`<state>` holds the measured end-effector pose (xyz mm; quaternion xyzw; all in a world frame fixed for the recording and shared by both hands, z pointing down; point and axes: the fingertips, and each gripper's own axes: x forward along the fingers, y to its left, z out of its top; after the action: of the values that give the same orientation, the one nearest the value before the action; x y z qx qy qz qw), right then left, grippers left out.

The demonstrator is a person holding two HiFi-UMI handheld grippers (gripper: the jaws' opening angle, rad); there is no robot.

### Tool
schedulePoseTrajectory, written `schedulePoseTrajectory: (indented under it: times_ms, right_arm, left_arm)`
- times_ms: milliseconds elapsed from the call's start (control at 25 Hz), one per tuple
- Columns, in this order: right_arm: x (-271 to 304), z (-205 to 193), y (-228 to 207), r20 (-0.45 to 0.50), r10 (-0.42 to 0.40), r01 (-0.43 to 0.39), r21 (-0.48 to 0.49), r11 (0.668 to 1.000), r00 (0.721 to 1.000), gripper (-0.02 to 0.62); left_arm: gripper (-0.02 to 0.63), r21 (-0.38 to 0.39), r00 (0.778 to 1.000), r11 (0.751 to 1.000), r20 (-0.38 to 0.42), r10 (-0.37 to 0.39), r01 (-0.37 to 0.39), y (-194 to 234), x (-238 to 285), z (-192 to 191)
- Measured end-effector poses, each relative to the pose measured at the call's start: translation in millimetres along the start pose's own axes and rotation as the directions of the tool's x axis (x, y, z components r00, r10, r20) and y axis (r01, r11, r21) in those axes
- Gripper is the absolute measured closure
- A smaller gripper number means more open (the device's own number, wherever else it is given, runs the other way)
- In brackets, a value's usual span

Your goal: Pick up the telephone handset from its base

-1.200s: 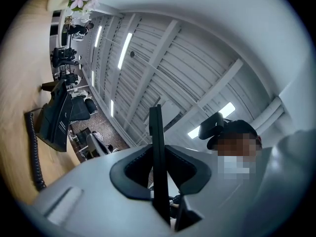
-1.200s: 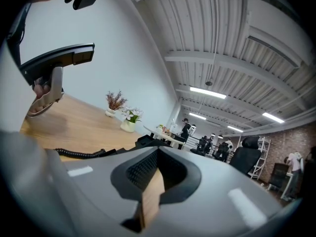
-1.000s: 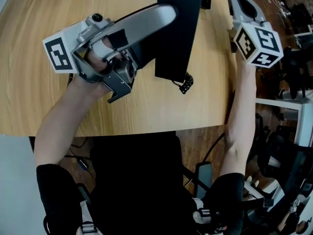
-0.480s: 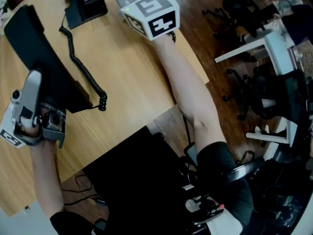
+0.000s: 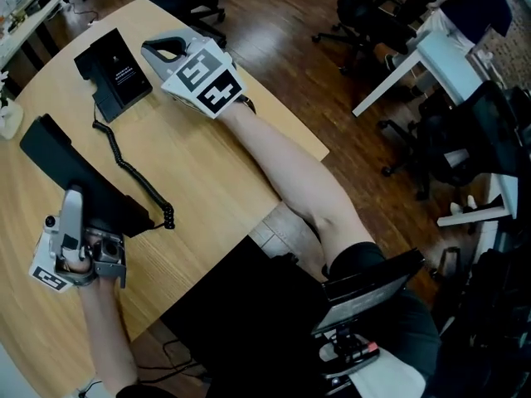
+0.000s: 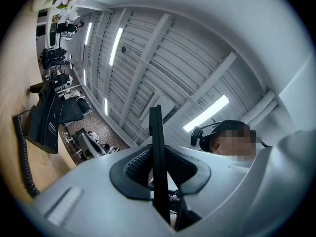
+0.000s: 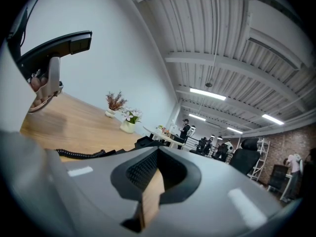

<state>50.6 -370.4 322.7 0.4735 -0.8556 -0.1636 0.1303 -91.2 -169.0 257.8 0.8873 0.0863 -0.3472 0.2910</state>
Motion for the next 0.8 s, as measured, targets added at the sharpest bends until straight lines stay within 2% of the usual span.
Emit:
schedulePoseTrajectory:
  times_ms: [320,640,800]
  right_arm:
    - [1.2,0.6,-5.1,0.013,-0.007,0.007,-0.001,1.000,1.000,0.592]
    - [-7.4,-5.3,-6.0,0.005,-0.013,0.013,0.007,1.000,1.000,0.592]
    - [-5.9,3.3,-7.0,0.025,-0.007,0.007,0.004,1.000,1.000,0.592]
  left_arm:
    - [0.528,0.021,1.000,1.000,-0.015,-0.004,0.004,-1.4,2.1,-0.9]
    - [0.527,0.005,1.000,1.000,-0.029,-0.012,0.012,4.2,3.4,-8.7]
    - [0.527,0.079,0.998,0.996,-0.046,0.034,-0.030,6.5,-2.7,-4.2]
